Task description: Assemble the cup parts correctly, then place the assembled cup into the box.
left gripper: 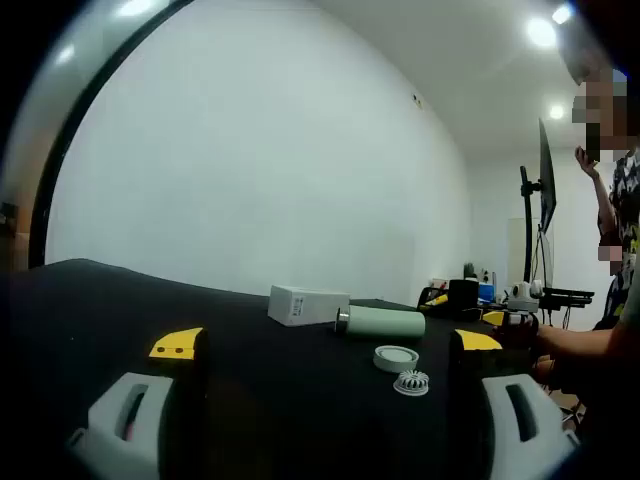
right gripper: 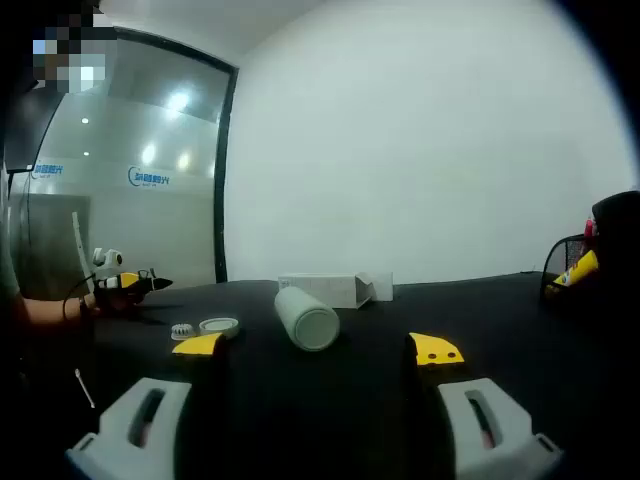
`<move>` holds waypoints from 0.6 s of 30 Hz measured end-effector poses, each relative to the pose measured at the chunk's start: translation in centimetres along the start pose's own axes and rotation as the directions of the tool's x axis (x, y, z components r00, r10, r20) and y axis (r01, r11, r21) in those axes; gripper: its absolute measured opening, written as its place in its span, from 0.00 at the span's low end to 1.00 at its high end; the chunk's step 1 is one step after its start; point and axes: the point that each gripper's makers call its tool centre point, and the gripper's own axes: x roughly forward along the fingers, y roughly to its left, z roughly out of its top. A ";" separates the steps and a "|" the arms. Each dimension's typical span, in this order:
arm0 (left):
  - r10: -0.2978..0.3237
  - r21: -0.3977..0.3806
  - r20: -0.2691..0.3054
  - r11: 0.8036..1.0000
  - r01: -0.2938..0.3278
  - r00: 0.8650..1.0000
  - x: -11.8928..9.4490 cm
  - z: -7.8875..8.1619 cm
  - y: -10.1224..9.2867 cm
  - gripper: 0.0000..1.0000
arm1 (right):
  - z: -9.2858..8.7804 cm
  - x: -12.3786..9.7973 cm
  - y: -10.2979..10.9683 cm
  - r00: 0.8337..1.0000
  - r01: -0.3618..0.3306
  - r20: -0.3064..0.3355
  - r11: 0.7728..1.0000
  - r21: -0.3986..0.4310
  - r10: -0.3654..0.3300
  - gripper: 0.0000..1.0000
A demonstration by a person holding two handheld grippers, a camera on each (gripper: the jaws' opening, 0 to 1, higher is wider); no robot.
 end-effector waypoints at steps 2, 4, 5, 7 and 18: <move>0.000 0.000 0.001 1.000 0.000 1.000 0.0 0.0 0.0 0.95 | 0.0 0.0 0.0 1.000 0.000 0.000 1.000 -0.001 0.000 0.69; 0.000 -0.001 0.002 1.000 0.000 1.000 0.0 0.0 0.0 0.95 | 0.0 0.0 0.0 1.000 0.000 -0.001 1.000 0.000 0.000 0.69; 0.000 -0.001 0.002 1.000 0.000 1.000 0.0 0.0 0.0 0.95 | 0.0 0.0 0.1 1.000 0.000 0.000 1.000 0.000 0.000 0.69; 0.000 -0.001 0.001 1.000 0.000 1.000 0.0 0.0 0.0 0.95 | 0.0 0.0 0.1 1.000 0.000 -0.001 1.000 0.000 0.000 0.69; 0.001 -0.032 -0.072 0.999 -0.003 0.997 0.6 -0.1 -0.1 0.96 | 0.3 0.7 0.6 0.994 -0.053 -0.095 0.998 -0.017 0.051 0.73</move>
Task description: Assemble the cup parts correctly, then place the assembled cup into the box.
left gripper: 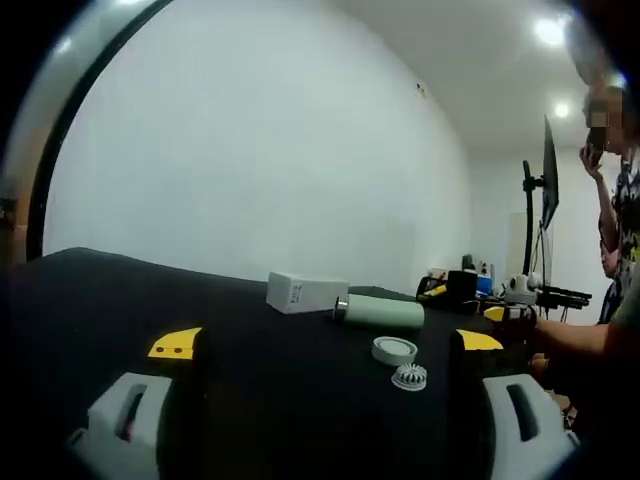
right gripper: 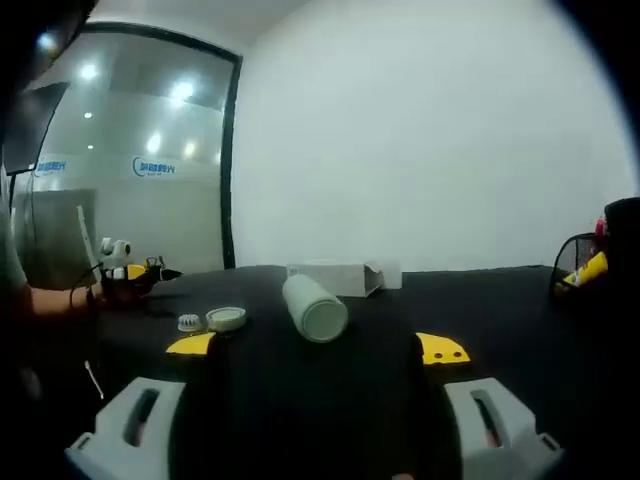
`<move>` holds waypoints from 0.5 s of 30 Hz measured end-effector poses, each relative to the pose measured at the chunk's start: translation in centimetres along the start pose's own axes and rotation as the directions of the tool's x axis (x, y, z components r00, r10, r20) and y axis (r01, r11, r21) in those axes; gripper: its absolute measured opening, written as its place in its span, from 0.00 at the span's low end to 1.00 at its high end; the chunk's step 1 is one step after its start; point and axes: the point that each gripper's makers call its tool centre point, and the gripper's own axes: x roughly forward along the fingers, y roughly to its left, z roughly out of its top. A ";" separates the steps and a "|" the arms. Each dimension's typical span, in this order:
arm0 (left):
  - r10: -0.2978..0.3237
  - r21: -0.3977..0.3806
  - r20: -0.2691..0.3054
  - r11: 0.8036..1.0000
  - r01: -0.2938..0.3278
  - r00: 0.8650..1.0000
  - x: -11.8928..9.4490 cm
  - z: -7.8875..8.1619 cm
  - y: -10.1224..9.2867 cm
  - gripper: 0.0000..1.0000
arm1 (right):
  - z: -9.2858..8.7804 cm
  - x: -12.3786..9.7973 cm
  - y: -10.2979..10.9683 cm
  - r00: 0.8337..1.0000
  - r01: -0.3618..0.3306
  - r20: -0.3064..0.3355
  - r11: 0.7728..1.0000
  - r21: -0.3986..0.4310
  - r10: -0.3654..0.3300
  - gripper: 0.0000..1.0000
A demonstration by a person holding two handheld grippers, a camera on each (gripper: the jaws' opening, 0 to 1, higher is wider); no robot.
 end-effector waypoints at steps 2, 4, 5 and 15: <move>0.008 -0.011 -0.013 1.000 -0.009 1.000 0.0 0.5 0.0 0.93 | 1.7 -0.6 0.3 1.000 -0.020 0.016 1.000 0.002 0.020 0.66; 0.006 0.007 -0.011 1.000 -0.006 1.000 -0.1 1.6 -0.4 0.94 | 3.4 -1.0 0.1 0.998 -0.024 0.054 0.999 0.031 0.022 0.68; 0.005 0.009 -0.014 1.000 -0.005 1.000 -0.1 1.9 -0.5 0.96 | 3.9 -1.4 0.0 0.998 -0.024 0.064 0.999 0.022 0.022 0.68; -0.054 0.063 -0.113 0.996 0.062 0.992 -1.2 5.0 -2.5 0.96 | 5.9 -3.9 -0.4 0.997 -0.029 -0.071 0.998 -0.063 0.024 0.66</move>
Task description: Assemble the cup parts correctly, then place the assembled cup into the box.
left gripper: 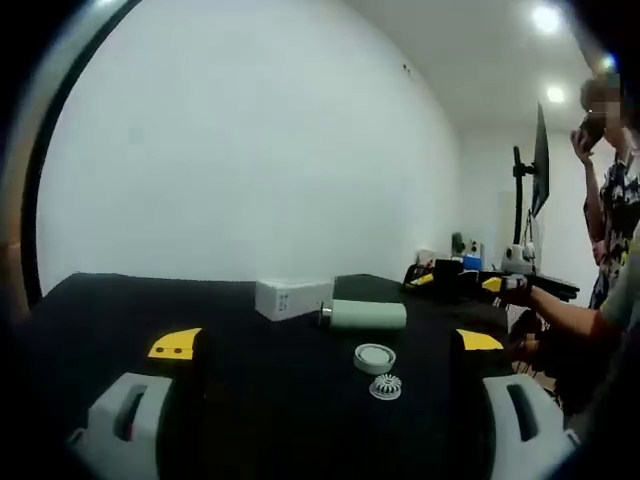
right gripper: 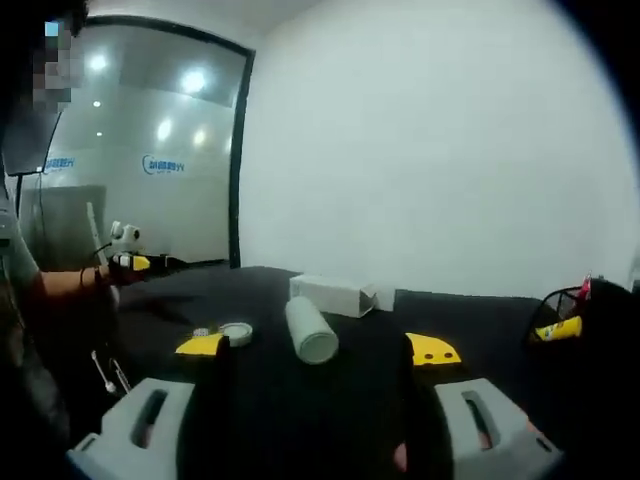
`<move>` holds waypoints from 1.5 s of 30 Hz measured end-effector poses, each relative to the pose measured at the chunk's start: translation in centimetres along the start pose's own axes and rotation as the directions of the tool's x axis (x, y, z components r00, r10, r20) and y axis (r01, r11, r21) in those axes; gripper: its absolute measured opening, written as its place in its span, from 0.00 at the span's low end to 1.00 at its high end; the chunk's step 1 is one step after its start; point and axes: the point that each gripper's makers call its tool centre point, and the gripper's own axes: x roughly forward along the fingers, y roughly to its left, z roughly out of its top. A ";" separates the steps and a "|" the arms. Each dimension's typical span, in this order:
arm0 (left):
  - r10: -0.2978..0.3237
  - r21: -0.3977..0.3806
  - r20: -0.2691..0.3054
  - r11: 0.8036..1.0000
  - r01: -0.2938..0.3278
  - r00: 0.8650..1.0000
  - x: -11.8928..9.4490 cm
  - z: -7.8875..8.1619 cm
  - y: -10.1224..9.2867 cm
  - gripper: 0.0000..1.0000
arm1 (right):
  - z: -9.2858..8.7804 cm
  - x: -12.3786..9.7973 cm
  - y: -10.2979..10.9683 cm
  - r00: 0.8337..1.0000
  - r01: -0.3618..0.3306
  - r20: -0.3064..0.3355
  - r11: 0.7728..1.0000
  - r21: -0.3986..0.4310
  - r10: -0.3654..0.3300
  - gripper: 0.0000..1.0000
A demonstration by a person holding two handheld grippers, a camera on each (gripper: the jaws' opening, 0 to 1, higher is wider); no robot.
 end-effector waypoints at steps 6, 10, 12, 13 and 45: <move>-0.026 0.062 -0.043 0.998 0.029 0.999 -0.4 1.3 -0.6 0.96 | 1.5 0.2 0.5 0.997 -0.034 -0.074 0.994 -0.100 0.027 0.60; -0.041 0.081 -0.046 0.996 0.045 0.998 -0.5 1.2 -1.3 0.96 | 2.4 1.4 0.8 0.995 -0.061 -0.078 0.995 -0.082 0.054 0.54; -0.048 0.079 -0.048 0.996 0.052 0.998 -0.5 1.0 -1.4 0.96 | 2.4 2.3 0.6 0.994 -0.069 -0.093 0.996 -0.063 0.063 0.52; -0.052 0.077 -0.049 0.995 0.056 0.997 -0.5 0.8 -1.5 0.96 | 2.2 3.0 0.6 0.991 -0.080 -0.112 0.995 -0.051 0.073 0.54; -0.117 0.048 -0.115 0.991 0.123 0.986 -0.5 -3.0 -3.1 0.96 | -5.0 21.5 3.0 0.515 -0.368 -0.843 0.928 -0.054 0.155 0.54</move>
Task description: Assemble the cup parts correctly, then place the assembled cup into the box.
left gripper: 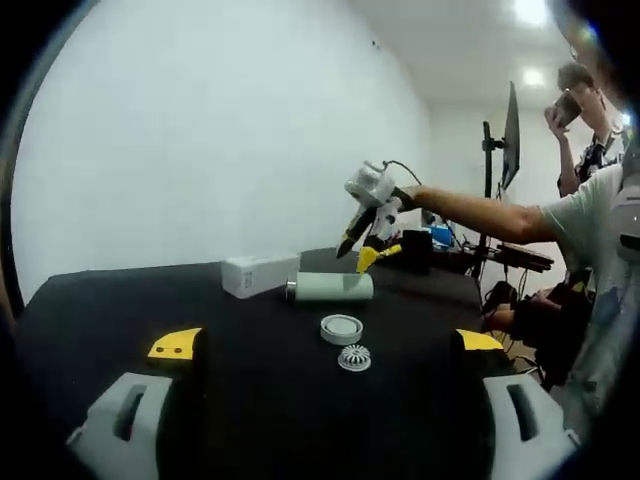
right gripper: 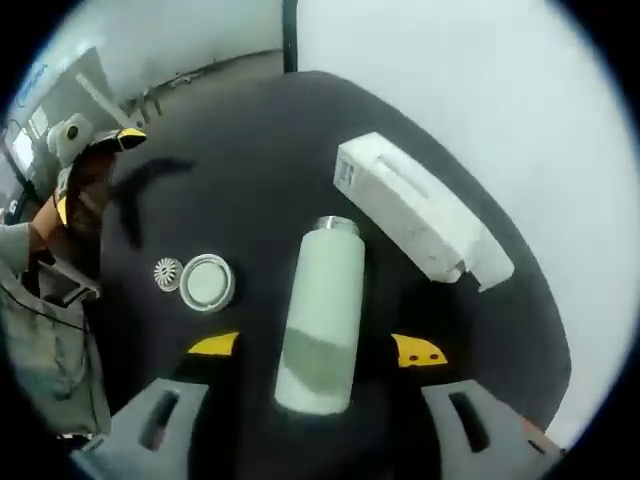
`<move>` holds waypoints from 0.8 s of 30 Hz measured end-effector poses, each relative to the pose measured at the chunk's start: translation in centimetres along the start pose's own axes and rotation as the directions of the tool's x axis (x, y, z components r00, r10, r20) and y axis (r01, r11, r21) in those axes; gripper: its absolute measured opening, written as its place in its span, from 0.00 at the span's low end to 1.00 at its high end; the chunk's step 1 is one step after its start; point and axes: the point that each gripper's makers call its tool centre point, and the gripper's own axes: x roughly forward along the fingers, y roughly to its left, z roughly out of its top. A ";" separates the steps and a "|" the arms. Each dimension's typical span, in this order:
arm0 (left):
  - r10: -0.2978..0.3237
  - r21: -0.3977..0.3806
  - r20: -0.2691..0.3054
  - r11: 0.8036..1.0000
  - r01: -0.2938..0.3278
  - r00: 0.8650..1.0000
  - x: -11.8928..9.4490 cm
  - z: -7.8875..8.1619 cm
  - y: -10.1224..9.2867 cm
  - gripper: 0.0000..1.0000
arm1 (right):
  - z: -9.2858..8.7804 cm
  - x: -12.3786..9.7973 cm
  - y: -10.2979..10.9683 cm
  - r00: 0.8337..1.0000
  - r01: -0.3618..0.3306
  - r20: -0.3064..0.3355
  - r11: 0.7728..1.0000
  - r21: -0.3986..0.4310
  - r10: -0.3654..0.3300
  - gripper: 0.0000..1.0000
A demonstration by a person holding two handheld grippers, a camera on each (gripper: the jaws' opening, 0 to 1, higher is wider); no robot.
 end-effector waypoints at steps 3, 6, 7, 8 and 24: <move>-0.005 -0.007 0.002 1.000 0.005 1.000 -0.2 -0.1 0.1 0.96 | 0.7 1.5 -0.7 0.999 -0.010 -0.036 1.000 -0.011 0.010 0.52; -0.011 -0.024 0.007 1.000 0.011 1.000 -0.3 -0.3 0.1 0.96 | 0.5 2.9 -0.5 0.996 -0.005 -0.088 1.000 -0.021 0.003 0.52; -0.010 -0.024 0.004 1.000 0.010 1.000 -0.4 -0.4 0.2 0.96 | 0.5 3.3 -0.6 0.995 0.001 -0.103 1.000 -0.027 -0.004 0.51; -0.010 -0.025 0.000 1.000 0.010 1.000 -0.3 -0.6 0.2 0.96 | 0.4 3.7 -0.7 0.992 0.006 -0.122 0.999 -0.032 -0.010 0.51; -0.032 -0.045 -0.007 0.998 0.031 0.999 0.3 -1.4 0.4 0.96 | -0.3 7.5 -1.6 0.977 -0.039 -0.209 0.999 0.028 0.044 0.48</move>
